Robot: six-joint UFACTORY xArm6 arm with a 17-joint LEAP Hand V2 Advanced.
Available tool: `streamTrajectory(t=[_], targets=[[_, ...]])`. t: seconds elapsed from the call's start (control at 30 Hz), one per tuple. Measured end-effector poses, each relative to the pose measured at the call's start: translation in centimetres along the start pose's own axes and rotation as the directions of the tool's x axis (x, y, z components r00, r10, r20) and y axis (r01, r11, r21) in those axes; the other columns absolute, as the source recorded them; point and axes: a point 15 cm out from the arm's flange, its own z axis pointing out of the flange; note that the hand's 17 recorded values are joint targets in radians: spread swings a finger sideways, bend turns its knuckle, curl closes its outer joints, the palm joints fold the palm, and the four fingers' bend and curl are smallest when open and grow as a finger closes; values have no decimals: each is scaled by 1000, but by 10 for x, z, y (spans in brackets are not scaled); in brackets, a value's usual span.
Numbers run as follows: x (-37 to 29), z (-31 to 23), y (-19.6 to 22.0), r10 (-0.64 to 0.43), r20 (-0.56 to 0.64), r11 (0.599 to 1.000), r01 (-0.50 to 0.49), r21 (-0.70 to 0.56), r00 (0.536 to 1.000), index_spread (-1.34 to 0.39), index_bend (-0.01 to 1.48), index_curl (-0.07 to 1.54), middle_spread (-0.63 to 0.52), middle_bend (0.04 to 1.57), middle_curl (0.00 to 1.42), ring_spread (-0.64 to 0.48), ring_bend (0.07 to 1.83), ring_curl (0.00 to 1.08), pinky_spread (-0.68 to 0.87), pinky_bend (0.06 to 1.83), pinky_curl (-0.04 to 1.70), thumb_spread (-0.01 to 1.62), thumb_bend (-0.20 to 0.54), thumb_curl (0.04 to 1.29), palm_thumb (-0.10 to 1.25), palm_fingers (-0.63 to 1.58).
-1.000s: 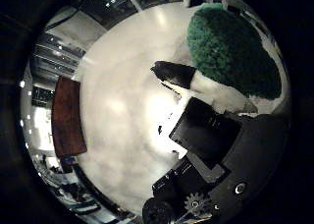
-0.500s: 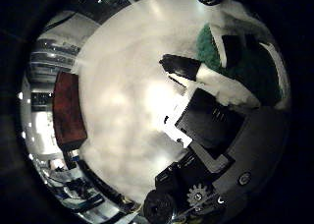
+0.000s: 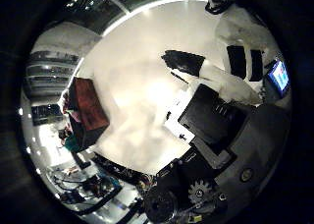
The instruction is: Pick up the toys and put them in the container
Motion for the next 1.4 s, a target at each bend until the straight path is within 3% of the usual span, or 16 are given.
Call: streamTrajectory(t=[0.17,0.33,0.37,0.4,0.5,0.53,0.63,0.8,0.9,1.17,1.4], targets=[[-36,-48,25,-21,20,999,20,38,1000,-185,1170,621,-100,1278,573,-166,1412,530,-211,1252,692,988,-24,383,773,1255],[-57,-40,30,-44,20,997,43,66,999,-205,1105,598,-112,1262,559,-172,1399,519,-256,1195,687,997,-28,382,760,1197],[-53,-37,26,-38,11,995,37,89,999,-225,1030,582,-121,1227,546,-175,1381,509,-294,1176,670,1002,-29,379,752,1137],[-47,-35,23,-28,1,993,28,111,1000,-269,814,540,-137,1157,522,-198,1343,491,-360,1183,651,1009,-30,376,734,975],[-28,-3,33,10,-8,993,-9,120,1000,-360,570,484,-173,1011,484,-212,1259,470,-376,1173,645,1021,-29,365,711,525],[-26,5,36,11,-7,994,-10,112,1000,-391,544,461,-164,934,458,-201,1203,443,-293,1068,625,1026,-30,356,695,323],[-25,27,40,9,4,997,-10,79,1000,-415,522,433,-140,827,412,-156,1095,384,-86,919,551,1030,-30,344,671,160],[-5,50,49,41,12,998,-41,44,999,-410,446,400,-78,633,340,-48,867,287,223,784,447,1034,-28,327,636,46],[2,67,53,42,19,999,-43,17,999,-408,379,380,-47,548,316,18,744,243,308,723,401,1037,-27,321,619,15],[46,92,40,36,-25,999,-37,-11,999,-407,192,340,3,343,284,105,509,188,356,577,320,1018,-30,302,554,-7],[72,113,28,44,-27,999,-44,-22,999,-401,164,312,11,274,294,123,435,191,365,527,297,1014,-28,297,529,25]])
